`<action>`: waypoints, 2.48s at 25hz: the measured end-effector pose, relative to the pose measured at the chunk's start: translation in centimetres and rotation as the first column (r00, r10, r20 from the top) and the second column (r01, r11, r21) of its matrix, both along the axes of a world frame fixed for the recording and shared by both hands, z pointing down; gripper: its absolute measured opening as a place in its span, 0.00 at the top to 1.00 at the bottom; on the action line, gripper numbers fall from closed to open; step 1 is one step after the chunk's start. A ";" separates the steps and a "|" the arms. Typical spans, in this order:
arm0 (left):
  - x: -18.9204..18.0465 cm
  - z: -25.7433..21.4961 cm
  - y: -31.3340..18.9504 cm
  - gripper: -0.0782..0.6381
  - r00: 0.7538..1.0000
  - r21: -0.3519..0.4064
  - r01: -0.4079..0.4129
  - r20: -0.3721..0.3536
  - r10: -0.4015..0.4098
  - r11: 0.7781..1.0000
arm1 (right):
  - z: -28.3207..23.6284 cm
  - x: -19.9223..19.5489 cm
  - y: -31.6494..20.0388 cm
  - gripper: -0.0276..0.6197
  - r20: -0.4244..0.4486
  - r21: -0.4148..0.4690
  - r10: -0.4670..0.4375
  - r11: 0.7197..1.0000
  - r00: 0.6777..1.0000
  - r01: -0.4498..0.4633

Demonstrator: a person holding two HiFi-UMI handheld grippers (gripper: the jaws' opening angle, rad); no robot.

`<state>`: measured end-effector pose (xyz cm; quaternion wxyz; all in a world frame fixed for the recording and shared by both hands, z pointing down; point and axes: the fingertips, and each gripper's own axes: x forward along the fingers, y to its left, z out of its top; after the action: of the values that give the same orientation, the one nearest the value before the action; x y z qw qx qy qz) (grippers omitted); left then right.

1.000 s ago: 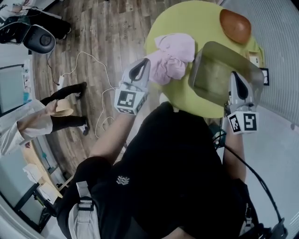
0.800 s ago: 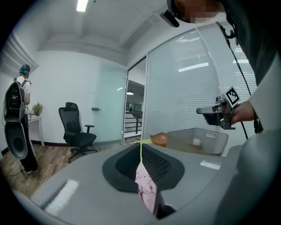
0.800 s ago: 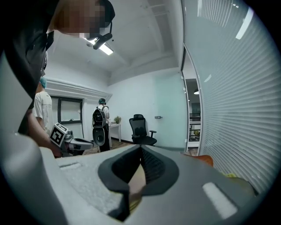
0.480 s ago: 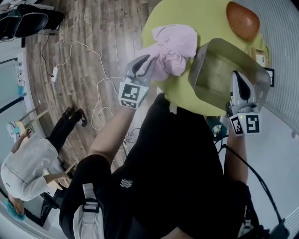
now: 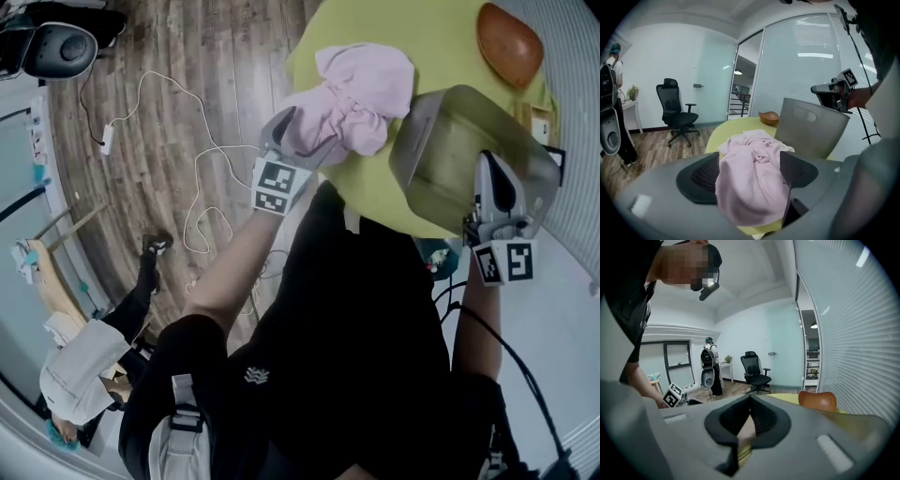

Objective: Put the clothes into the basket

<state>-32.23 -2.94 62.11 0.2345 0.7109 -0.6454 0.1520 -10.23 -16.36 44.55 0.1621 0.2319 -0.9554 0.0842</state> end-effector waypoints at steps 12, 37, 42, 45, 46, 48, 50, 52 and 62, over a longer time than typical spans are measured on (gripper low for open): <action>-0.7 6.1 -0.5 0.37 0.998 -0.157 -0.040 -0.047 0.033 0.987 | 0.9 0.1 -1.0 0.95 0.011 -0.025 0.042 0.999 0.999 -0.042; 2.0 -5.0 -4.1 0.79 0.984 -0.041 0.039 -0.172 -0.046 0.998 | -4.1 2.2 -1.6 0.95 0.066 0.101 0.020 0.995 0.998 -0.026; 2.3 -8.5 -4.8 0.79 0.986 0.002 0.050 -0.158 -0.049 0.999 | -5.7 3.2 -1.8 0.95 0.089 0.117 0.027 0.992 0.996 -0.038; 2.1 -11.3 -5.8 0.79 0.988 0.040 0.056 -0.147 -0.050 0.998 | -7.0 3.7 -2.4 0.95 0.103 0.128 0.031 0.991 0.994 -0.044; 1.9 -12.3 -6.2 0.79 0.988 0.053 0.058 -0.144 -0.050 0.997 | -7.5 3.8 -2.7 0.95 0.107 0.130 0.032 0.990 0.994 -0.046; 1.5 -14.1 -6.7 0.79 0.988 0.074 0.063 -0.148 -0.052 0.995 | -8.2 3.9 -2.9 0.95 0.117 0.135 0.034 0.990 0.993 -0.050; 1.0 -15.8 -7.2 0.79 0.986 0.090 0.070 -0.156 -0.055 0.994 | -8.9 3.8 -3.0 0.95 0.126 0.138 0.034 0.989 0.991 -0.052; 0.5 -17.5 -7.7 0.79 0.987 0.107 0.072 -0.148 -0.055 0.992 | -9.5 3.6 -3.2 0.95 0.137 0.139 0.033 0.989 0.990 -0.052; 2.5 -24.5 -7.2 0.79 0.994 0.224 0.053 -0.105 -0.030 0.973 | -10.3 5.8 -1.3 0.95 0.205 0.164 0.023 0.985 0.979 -0.058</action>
<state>-29.71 -10.18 37.63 0.1876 0.7261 -0.6606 0.0364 -4.46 -17.62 34.21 0.0422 0.2546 -0.9657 0.0294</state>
